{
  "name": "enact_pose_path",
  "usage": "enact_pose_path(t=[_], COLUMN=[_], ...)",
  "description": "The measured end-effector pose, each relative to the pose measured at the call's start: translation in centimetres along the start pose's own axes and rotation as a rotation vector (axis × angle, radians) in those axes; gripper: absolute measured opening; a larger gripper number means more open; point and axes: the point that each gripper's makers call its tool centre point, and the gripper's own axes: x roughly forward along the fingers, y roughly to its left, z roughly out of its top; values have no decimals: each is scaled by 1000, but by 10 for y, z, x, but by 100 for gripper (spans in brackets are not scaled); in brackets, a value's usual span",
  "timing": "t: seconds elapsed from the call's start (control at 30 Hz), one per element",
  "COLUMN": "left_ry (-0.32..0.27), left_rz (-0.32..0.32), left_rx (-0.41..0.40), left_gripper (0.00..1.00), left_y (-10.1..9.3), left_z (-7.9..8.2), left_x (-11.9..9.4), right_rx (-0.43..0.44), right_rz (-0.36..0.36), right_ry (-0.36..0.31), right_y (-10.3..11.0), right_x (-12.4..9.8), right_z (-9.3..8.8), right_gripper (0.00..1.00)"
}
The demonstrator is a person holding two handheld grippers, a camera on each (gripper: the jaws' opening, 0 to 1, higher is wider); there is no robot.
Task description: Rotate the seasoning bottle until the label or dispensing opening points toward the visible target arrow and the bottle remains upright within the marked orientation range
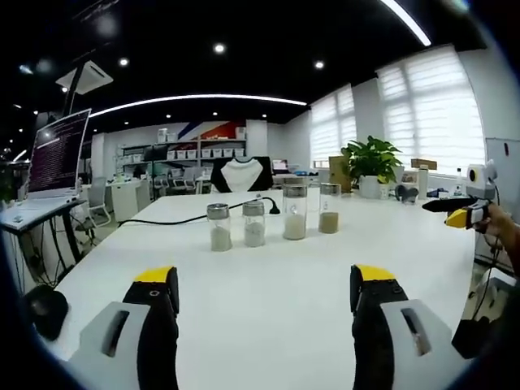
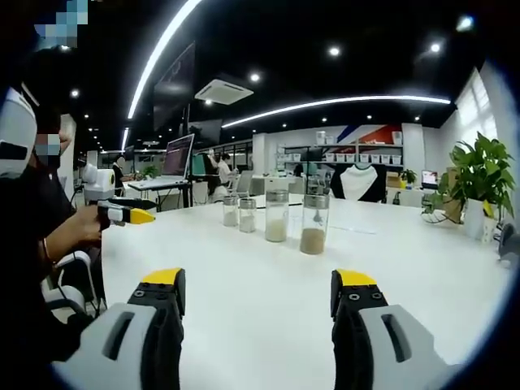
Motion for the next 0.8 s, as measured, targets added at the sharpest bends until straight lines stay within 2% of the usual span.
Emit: enact_pose_path(t=[0.33, 0.8], left_ry=[-15, -3], left_rz=[17, 17], left_rx=[22, 25], left_gripper=[92, 91], left_y=[6, 6], left_z=[11, 9], left_x=[2, 3], right_rx=[3, 0], right_rz=[3, -5], right_ry=[1, 0], right_y=[1, -1], right_x=[1, -2], right_z=[-1, -2], right_gripper=[73, 73])
